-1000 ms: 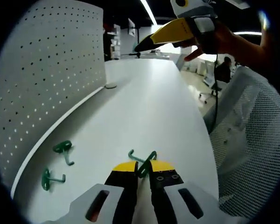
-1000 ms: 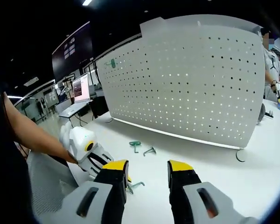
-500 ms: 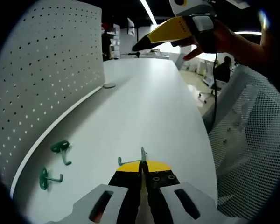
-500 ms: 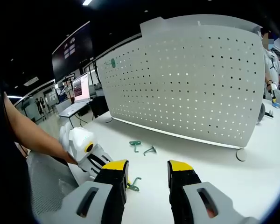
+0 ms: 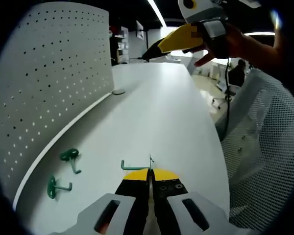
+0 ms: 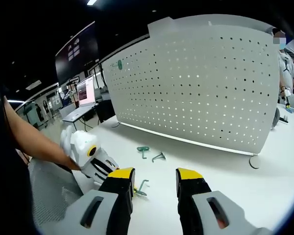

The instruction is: Insert the hook assembly into the mounting plate slot until the hook locks in place.

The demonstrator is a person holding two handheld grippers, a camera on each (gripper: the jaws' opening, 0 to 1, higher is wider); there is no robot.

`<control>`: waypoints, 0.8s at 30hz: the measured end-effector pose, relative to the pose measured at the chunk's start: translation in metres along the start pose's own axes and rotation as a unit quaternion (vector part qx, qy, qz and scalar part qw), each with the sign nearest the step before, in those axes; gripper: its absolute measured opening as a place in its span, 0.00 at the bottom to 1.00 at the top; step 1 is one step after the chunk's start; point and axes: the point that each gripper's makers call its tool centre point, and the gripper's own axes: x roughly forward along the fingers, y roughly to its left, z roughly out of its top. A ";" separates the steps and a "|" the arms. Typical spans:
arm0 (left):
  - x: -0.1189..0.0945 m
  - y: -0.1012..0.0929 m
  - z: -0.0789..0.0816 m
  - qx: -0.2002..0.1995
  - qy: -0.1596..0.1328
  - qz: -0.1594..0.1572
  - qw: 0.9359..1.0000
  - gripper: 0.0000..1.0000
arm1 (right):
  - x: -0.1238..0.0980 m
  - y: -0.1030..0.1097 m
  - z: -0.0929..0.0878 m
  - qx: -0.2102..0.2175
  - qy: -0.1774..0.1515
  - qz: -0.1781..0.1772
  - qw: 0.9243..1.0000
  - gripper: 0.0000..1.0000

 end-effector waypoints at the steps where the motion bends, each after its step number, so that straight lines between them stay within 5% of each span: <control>1: -0.002 0.001 0.003 -0.001 -0.004 0.003 1.000 0.01 | 0.000 0.001 0.000 -0.001 0.000 0.001 1.000 0.32; 14: -0.046 0.020 0.049 0.028 -0.063 0.076 0.995 0.01 | 0.012 0.022 0.013 -0.019 -0.003 0.027 0.999 0.32; 24: -0.068 0.007 0.070 0.105 -0.066 0.090 0.988 0.01 | 0.020 0.039 0.032 -0.044 -0.010 0.054 0.998 0.31</control>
